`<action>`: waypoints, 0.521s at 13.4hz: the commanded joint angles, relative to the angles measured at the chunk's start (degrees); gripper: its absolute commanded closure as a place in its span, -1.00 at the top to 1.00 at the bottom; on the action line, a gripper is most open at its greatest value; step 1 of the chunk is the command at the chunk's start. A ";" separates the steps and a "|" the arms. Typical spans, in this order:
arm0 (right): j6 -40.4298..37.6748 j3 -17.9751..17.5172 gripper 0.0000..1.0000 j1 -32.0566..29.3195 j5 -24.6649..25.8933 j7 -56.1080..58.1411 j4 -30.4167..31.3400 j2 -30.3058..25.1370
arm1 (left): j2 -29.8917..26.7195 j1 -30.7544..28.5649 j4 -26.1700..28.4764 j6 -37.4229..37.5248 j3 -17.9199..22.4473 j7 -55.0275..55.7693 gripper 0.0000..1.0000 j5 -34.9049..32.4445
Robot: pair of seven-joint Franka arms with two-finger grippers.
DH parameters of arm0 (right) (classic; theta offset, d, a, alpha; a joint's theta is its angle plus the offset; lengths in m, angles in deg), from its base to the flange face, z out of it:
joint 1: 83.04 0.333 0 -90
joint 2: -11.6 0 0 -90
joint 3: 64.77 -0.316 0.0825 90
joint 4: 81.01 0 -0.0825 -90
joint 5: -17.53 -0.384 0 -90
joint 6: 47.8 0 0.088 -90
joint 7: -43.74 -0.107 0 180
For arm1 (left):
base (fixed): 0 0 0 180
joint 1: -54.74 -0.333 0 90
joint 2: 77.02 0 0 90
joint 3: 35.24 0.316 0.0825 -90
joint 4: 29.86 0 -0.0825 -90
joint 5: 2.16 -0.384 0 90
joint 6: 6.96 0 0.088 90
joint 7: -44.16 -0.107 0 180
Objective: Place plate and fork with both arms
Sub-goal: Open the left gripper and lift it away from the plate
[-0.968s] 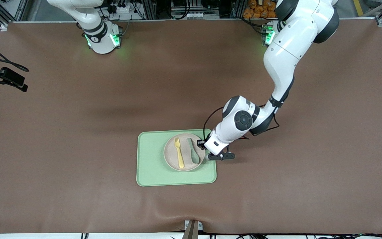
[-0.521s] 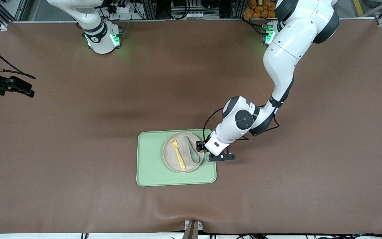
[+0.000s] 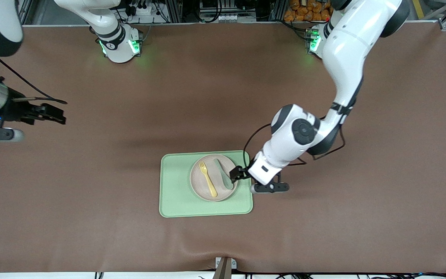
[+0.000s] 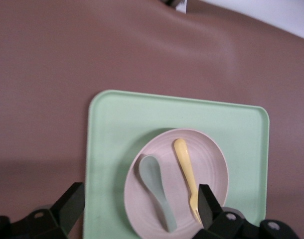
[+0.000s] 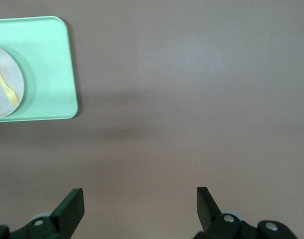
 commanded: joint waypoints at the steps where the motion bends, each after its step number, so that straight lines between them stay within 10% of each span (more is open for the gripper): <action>1: 0.73 -1.76 1.00 2.99 -0.21 0.88 -5.67 5.03 | -8.64 -3.87 2.05 10.03 0.34 0.13 1.00 0.42; 7: 13.81 -3.78 1.00 7.83 -1.17 2.63 -9.21 15.31 | -19.73 -10.29 2.13 29.55 0.34 -4.70 1.00 -5.72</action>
